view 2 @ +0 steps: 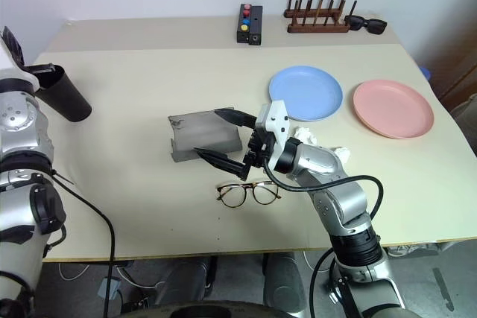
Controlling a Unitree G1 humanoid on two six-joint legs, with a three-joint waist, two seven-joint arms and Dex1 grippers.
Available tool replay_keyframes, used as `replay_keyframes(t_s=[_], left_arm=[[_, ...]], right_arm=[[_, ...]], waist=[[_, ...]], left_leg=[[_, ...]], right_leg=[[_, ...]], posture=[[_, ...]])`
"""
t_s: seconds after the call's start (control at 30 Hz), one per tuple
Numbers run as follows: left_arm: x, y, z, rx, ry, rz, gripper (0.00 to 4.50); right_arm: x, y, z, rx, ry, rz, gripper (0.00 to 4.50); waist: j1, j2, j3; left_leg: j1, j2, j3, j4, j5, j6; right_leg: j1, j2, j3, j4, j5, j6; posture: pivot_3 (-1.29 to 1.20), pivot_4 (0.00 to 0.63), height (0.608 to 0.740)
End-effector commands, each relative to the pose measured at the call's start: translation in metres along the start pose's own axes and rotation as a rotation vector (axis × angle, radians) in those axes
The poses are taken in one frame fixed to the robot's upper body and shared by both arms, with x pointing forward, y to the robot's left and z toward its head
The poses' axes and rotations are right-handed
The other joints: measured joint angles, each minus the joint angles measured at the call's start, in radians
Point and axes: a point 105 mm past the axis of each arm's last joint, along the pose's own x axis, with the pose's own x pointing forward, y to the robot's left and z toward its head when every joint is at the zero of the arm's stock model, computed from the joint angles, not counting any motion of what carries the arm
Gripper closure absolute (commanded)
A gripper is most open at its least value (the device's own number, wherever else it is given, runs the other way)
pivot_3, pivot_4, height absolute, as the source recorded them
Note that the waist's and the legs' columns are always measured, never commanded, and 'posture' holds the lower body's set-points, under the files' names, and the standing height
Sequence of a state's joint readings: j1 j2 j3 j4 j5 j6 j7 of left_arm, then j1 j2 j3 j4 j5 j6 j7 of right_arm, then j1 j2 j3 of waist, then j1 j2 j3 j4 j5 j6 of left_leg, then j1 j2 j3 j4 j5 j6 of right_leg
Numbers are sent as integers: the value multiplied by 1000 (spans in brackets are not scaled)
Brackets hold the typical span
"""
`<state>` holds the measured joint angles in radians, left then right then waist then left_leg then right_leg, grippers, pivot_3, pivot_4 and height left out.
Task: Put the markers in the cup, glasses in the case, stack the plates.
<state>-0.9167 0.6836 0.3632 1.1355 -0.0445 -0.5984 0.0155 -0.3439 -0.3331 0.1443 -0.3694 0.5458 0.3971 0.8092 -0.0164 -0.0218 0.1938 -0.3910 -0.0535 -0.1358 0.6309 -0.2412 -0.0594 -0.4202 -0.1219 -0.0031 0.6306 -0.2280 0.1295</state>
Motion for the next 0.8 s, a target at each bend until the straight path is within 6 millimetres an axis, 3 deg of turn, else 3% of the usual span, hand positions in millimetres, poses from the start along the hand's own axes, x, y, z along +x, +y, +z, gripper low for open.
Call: replay_keyframes(t_s=[0.03, 0.27, 0.8], left_arm=[[5, 3, 12, 11, -48, 5, 4469], [-1, 1, 1, 7, -12, -4, 4469], [-4, -1, -5, -4, 8, -1, 4469]], right_arm=[[2, 6, 12, -29, -46, 22, 0], [2, 6, 13, -29, -47, 28, 0], [3, 5, 14, -34, -48, 34, 0]], waist=[[0, 0, 0], [-1, 0, 0], [0, 0, 0]], left_leg=[[0, 0, 0, 0, 0, 0], [0, 0, 0, 0, 0, 0], [0, 0, 0, 0, 0, 0]], right_leg=[[0, 0, 0, 0, 0, 0], [0, 0, 0, 0, 0, 0], [0, 0, 0, 0, 0, 0]], posture=[[0, 150, 734], [0, 150, 734], [0, 150, 734]])
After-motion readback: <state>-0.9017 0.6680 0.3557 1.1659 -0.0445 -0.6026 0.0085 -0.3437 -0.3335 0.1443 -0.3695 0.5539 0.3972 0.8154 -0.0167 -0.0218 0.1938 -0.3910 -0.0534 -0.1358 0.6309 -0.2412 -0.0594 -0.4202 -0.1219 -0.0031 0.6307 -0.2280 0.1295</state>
